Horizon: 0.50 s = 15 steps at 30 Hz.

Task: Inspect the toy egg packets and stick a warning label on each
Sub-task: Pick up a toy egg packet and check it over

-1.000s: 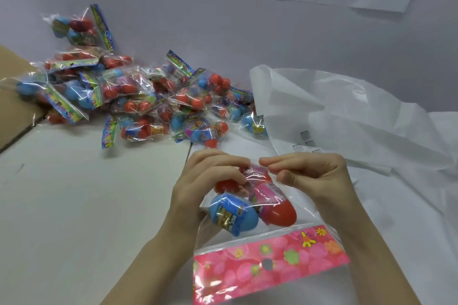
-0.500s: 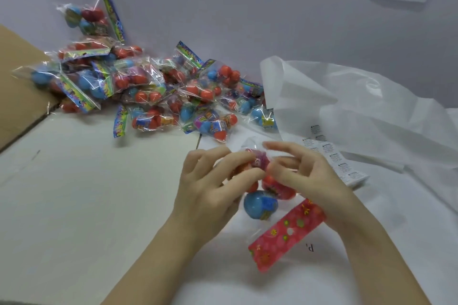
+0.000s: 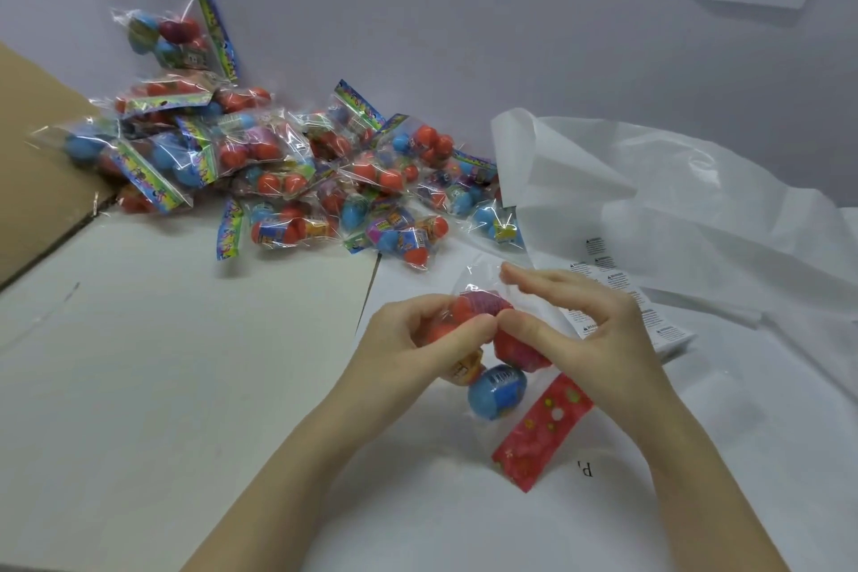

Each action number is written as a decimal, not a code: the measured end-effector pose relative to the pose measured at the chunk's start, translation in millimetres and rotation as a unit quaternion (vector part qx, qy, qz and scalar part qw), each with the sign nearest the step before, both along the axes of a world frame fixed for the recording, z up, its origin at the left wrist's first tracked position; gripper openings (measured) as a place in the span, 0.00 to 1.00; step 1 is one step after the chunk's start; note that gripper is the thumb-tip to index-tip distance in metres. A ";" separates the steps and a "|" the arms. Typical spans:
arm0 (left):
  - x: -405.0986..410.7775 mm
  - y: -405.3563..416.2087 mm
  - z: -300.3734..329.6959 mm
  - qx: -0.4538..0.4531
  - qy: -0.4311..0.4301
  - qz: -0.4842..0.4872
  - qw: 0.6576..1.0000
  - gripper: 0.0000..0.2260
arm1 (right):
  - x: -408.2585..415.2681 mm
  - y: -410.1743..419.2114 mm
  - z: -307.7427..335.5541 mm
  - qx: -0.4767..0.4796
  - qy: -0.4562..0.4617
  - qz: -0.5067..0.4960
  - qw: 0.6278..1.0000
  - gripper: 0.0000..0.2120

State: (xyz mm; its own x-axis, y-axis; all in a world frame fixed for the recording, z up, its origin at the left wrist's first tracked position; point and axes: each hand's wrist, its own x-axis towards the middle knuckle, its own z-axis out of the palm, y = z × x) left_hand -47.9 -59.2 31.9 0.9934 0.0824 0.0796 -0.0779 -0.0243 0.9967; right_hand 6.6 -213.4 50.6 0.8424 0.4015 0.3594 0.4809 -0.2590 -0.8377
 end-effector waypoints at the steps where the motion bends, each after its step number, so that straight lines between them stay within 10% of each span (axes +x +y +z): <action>1: -0.2 -0.3 -0.3 0.006 -0.016 0.015 1.000 0.13 | -1.4 2.2 -1.3 -0.022 -0.053 -0.030 0.998 0.19; 5: 0.2 -2.0 -0.9 0.045 -0.062 0.058 0.995 0.11 | -3.9 7.8 -6.4 -0.041 -0.199 -0.072 0.977 0.19; 15: -1.1 -5.7 -5.2 0.041 -0.128 0.050 0.990 0.08 | -9.6 20.5 -4.3 0.060 -0.148 -0.122 0.979 0.12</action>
